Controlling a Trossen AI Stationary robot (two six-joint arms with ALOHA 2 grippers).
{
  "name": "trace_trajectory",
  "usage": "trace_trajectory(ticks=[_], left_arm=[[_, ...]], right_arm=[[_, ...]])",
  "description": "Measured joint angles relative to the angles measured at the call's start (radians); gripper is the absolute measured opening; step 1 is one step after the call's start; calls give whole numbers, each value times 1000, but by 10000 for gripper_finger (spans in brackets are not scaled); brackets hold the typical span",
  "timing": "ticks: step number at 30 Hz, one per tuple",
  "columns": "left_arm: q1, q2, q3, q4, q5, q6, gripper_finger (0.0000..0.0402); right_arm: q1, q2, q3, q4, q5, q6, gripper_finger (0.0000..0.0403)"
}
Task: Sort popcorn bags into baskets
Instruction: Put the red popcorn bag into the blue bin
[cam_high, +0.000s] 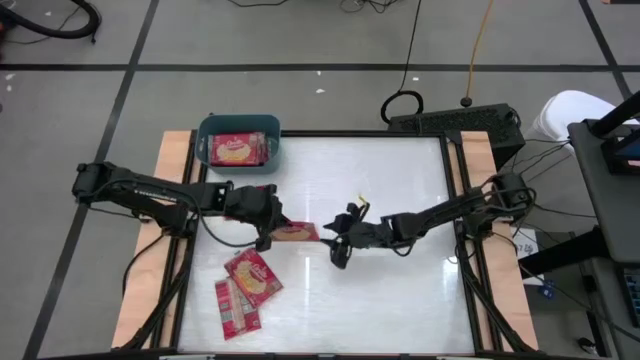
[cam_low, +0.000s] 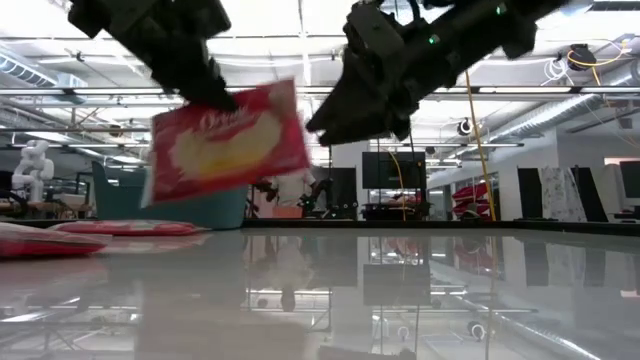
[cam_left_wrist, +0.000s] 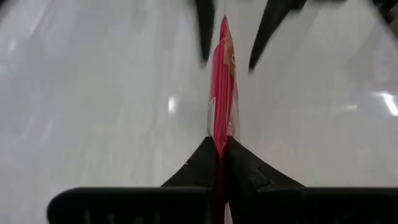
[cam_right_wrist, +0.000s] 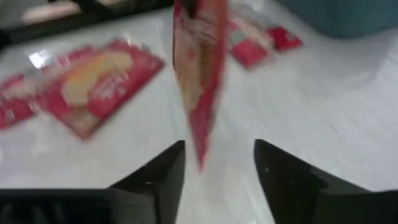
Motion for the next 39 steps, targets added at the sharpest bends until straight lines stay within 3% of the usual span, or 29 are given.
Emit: trace_trajectory(ticks=[6, 11, 15, 22, 24, 30, 34, 39], left_arm=[[-53, 12, 0, 171, -16, 14, 21], [-66, 11, 0, 234, -25, 39, 13], [-66, 12, 0, 232, -25, 46, 29], [-66, 12, 0, 220, -25, 59, 26], [-66, 12, 0, 206, -25, 43, 31], [-67, 3, 0, 76, -48, -54, 115], [-67, 3, 0, -53, -70, -143, 183], [-76, 13, -11, -78, -77, -201, 230]], right_arm=[[13, 57, -69, 261, -3, 14, 249], [10, 102, -70, 349, -2, -17, 250], [10, 112, -70, 405, -3, -74, 200], [10, 109, -69, 428, -6, -136, 37], [10, 109, -69, 425, -6, -148, 13], [10, 98, -69, 378, -6, -146, 28], [10, 81, -69, 321, -6, -145, 11], [8, 74, -69, 306, -6, -154, 7]])
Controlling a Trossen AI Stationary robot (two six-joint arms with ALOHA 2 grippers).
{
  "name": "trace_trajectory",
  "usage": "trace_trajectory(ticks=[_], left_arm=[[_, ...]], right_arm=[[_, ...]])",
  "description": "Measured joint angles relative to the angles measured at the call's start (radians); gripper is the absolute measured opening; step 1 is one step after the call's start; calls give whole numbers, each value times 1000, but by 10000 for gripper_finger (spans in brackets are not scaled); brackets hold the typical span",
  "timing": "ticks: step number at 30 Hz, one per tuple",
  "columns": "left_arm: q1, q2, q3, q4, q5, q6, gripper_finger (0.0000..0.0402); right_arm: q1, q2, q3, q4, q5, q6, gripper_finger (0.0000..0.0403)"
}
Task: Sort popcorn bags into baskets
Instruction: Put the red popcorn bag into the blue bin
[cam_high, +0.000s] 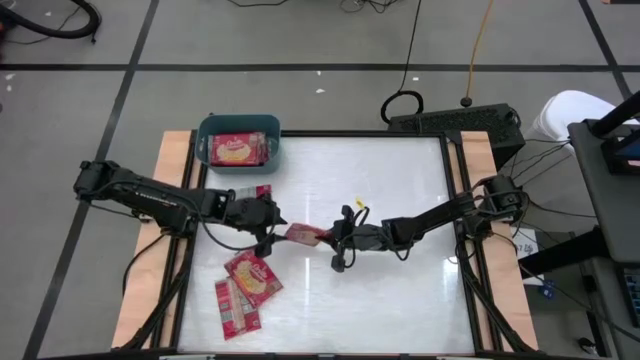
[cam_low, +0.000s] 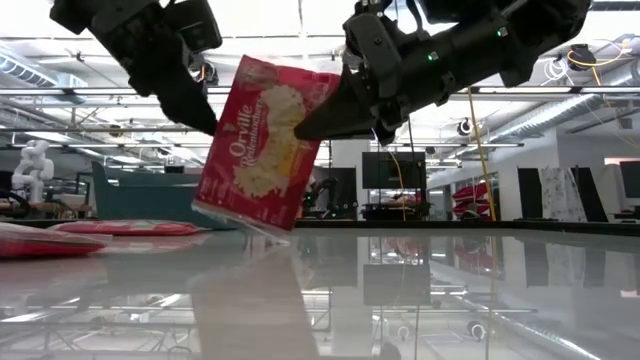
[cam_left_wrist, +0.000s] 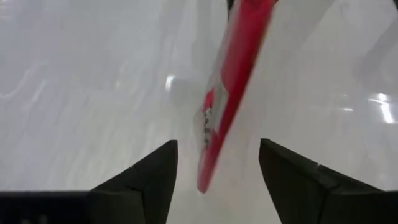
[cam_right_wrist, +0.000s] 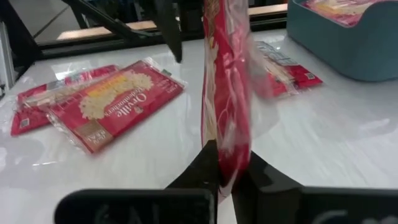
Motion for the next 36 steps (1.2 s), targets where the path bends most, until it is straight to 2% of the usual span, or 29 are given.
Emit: trace_trajectory(ticks=[4, 8, 16, 20, 24, 26, 28, 31, 36], left_arm=[[-16, 0, -21, 30, -24, -24, 235], [-33, 0, -89, 109, -59, -29, 220], [-40, 0, -283, 540, -62, -19, 167], [-32, 0, -333, 669, -63, 34, 127], [-27, -3, -317, 655, -61, 97, 51], [-27, -5, -293, 615, -62, 125, 20], [-18, -22, -244, 510, -59, 137, 19], [18, -63, -114, 198, -57, 139, 26], [83, -94, 144, -306, -117, 207, 18]], right_arm=[[-1, 0, 0, -6, 0, -1, 4], [-1, -7, 0, -6, 0, -9, 4], [0, -17, 0, 40, 0, -25, 4], [-1, -18, 0, 66, 0, -38, 4], [-1, -18, 0, 90, 2, -56, 4], [-1, -18, 0, 90, 4, -60, 5], [-2, -18, 0, 92, 9, -62, 11], [-5, -19, 0, 84, 55, -64, 37], [-9, -49, 1, -44, 135, -55, 103]])
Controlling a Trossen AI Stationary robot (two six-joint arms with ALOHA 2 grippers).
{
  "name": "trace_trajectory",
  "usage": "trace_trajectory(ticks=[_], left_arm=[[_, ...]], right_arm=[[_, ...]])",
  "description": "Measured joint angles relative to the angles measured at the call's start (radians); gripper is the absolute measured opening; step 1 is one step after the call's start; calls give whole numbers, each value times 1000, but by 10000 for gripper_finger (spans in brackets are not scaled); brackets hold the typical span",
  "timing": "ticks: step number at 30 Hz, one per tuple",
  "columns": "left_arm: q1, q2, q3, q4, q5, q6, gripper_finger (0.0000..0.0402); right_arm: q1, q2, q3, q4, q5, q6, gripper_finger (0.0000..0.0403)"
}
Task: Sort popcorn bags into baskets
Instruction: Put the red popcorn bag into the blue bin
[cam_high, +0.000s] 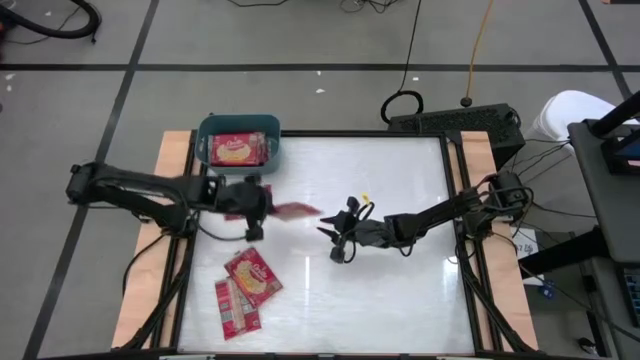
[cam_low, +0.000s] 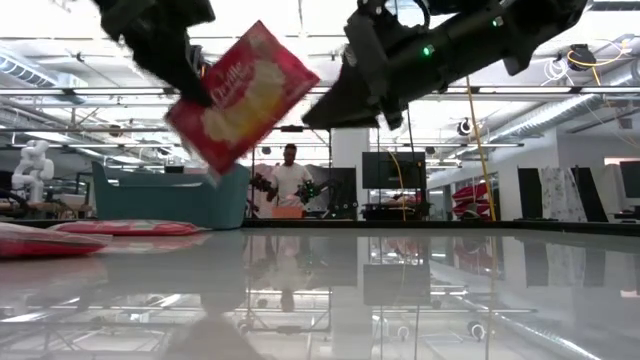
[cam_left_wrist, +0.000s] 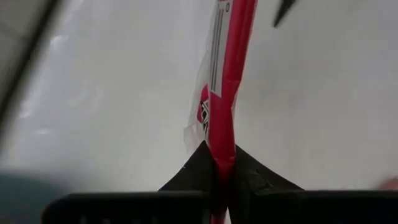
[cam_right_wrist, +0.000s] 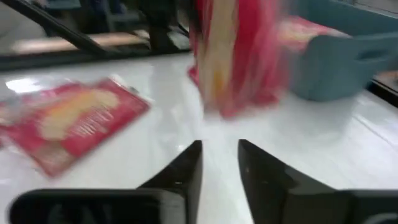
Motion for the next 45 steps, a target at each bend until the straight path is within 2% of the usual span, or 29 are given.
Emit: trace_trajectory(ticks=[4, 6, 11, 17, 23, 29, 33, 41, 45], left_arm=[[88, 12, 204, -340, -80, 67, 18], [144, 24, 286, -455, -104, 92, 18], [322, 42, 430, -644, -125, 202, 23], [528, 67, 494, -787, -66, 352, 17], [679, 123, 499, -853, -56, 439, 23], [776, 207, 499, -851, -58, 542, 18], [808, 264, 499, -853, -70, 590, 20], [844, 354, 499, -847, -197, 606, 37], [869, 385, 499, -821, -220, 611, 39]], right_arm=[[-2, -2, 0, -73, 26, 20, 142], [-1, -2, 0, -92, 27, 24, 154], [10, -2, -3, -101, 22, 25, 160], [42, -2, -33, -75, 19, 25, 156], [72, -2, -102, 54, 18, 24, 155], [100, -2, -161, 179, 18, 23, 155], [125, -2, -164, 180, 18, 24, 155], [159, -2, -164, 180, 23, 22, 155], [164, -2, -164, 180, 24, 22, 155]])
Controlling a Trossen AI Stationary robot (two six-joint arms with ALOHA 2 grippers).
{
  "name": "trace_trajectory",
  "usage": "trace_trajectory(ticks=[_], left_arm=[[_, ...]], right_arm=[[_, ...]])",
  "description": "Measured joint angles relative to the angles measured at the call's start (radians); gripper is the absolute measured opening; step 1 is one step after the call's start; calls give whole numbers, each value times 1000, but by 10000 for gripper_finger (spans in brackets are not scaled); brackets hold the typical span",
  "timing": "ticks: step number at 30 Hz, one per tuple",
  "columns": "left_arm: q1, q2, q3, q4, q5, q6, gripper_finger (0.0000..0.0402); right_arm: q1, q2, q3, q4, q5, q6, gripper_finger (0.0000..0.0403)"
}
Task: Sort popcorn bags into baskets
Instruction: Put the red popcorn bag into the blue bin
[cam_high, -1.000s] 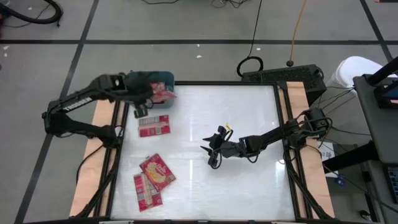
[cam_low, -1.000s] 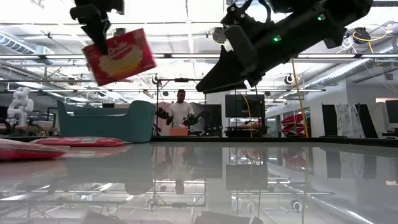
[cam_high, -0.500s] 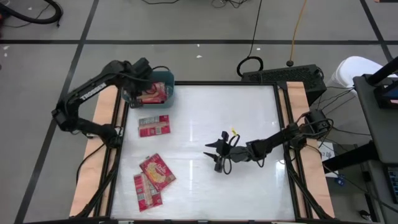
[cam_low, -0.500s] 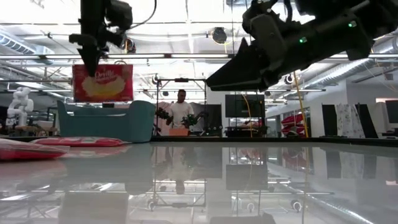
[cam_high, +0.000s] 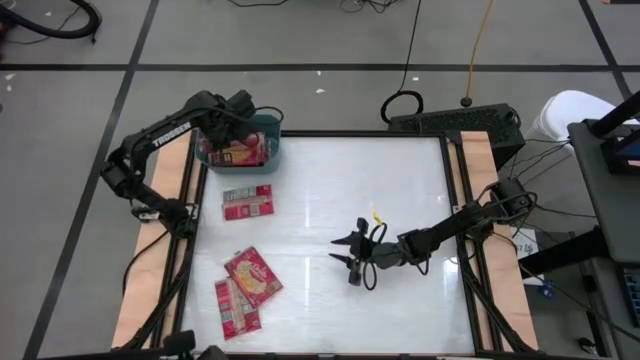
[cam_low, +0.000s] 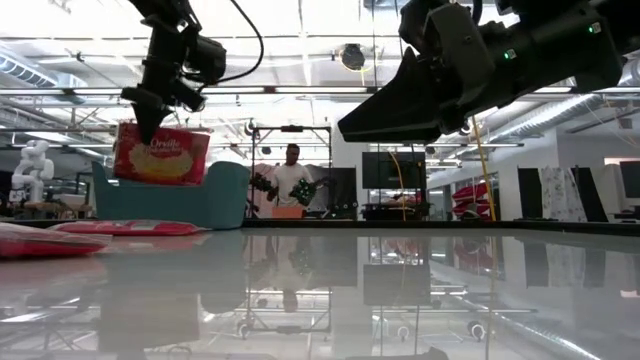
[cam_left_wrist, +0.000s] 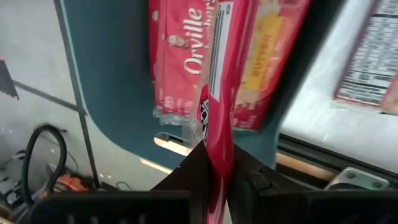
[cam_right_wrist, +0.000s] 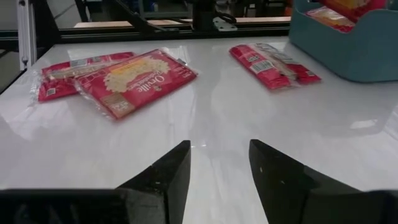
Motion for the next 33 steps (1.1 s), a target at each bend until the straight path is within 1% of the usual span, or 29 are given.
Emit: trace_trajectory(ticks=[8, 17, 20, 21, 24, 27, 29, 33], left_arm=[[36, 17, -17, 73, -76, 26, 41], [51, 17, -37, 86, -103, 67, 42], [51, 17, -37, 18, -56, 121, 36], [50, 17, -38, 1, -54, 130, 31], [49, 17, -39, 1, -28, 135, 17], [49, 17, -39, -8, -31, 147, 17], [49, 17, -39, 15, -42, 147, 32], [50, 17, -39, 99, -97, 153, 105]], right_arm=[[0, 0, 0, 0, -1, 2, 155], [0, 0, 0, 0, -1, -1, 155], [0, 0, 0, 0, 0, -6, 155], [0, 0, 0, 0, 0, -8, 155], [0, 0, 0, -1, 1, -12, 155], [0, 0, 0, 0, 1, -23, 155], [0, 0, 0, 0, 2, -27, 155], [-2, 0, 0, 0, 2, -27, 155]])
